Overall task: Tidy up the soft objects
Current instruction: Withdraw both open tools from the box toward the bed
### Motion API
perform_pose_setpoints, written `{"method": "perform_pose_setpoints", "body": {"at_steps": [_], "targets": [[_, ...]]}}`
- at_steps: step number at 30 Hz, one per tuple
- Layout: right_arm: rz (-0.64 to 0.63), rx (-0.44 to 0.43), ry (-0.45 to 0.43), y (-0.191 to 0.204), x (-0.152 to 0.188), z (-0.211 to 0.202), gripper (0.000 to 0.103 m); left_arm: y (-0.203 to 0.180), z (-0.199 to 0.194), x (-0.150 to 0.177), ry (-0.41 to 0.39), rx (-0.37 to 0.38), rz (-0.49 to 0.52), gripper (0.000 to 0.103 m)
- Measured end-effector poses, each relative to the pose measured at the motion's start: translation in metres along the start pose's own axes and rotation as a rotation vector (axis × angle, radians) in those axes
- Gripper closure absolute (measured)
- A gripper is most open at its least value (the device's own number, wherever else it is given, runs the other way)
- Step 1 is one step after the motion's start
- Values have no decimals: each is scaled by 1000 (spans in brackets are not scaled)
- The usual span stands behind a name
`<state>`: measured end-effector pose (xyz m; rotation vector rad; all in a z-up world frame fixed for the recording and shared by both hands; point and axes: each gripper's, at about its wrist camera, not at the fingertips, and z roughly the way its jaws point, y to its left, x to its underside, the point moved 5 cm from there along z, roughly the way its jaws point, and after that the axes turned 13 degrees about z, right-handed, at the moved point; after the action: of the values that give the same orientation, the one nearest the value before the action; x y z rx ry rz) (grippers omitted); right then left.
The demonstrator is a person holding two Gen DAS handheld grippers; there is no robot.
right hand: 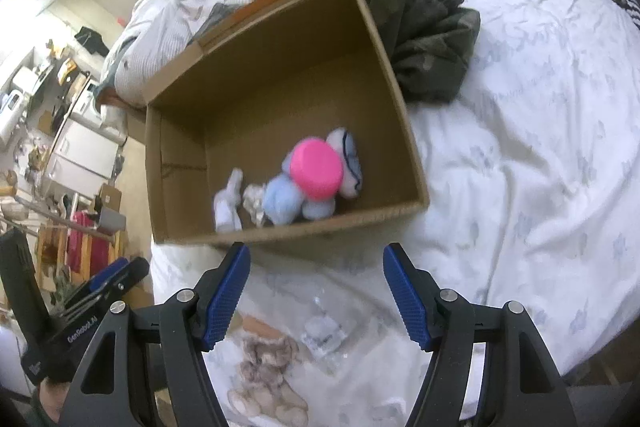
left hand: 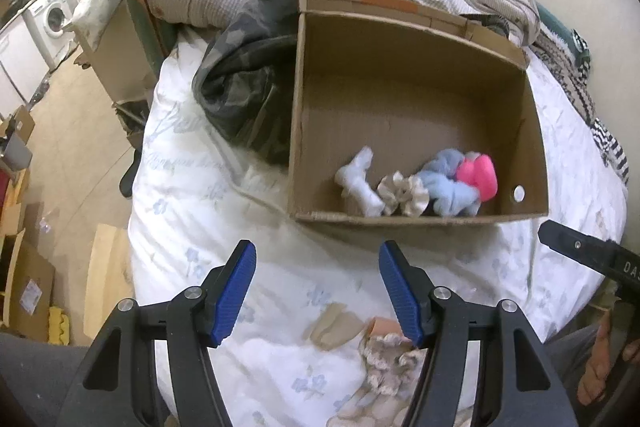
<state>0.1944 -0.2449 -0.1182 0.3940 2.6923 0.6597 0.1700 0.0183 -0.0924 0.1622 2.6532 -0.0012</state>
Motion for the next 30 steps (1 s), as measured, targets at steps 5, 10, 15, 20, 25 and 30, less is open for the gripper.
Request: {"method": "perform_pose_setpoints", "body": {"at_steps": [5,10,15,20,25,30], "targets": [[-11,22,30,-4,17,3,30,3,6,16,49,4,-15,42],[6,46,76,-10,29,11,30,11,17,32,107,-19,-30,42],[-25,77,87,-8,34,19,30,19,21,34,113,-37,-64,42],[-21,114,100,-14,38,24,30,15,21,27,95,-37,-60,42],[10,135,107,-23,40,27,30,18,12,25,71,-12,-75,42],[52,115,88,-28,37,22,30,26,18,33,101,-21,-89,42]]}}
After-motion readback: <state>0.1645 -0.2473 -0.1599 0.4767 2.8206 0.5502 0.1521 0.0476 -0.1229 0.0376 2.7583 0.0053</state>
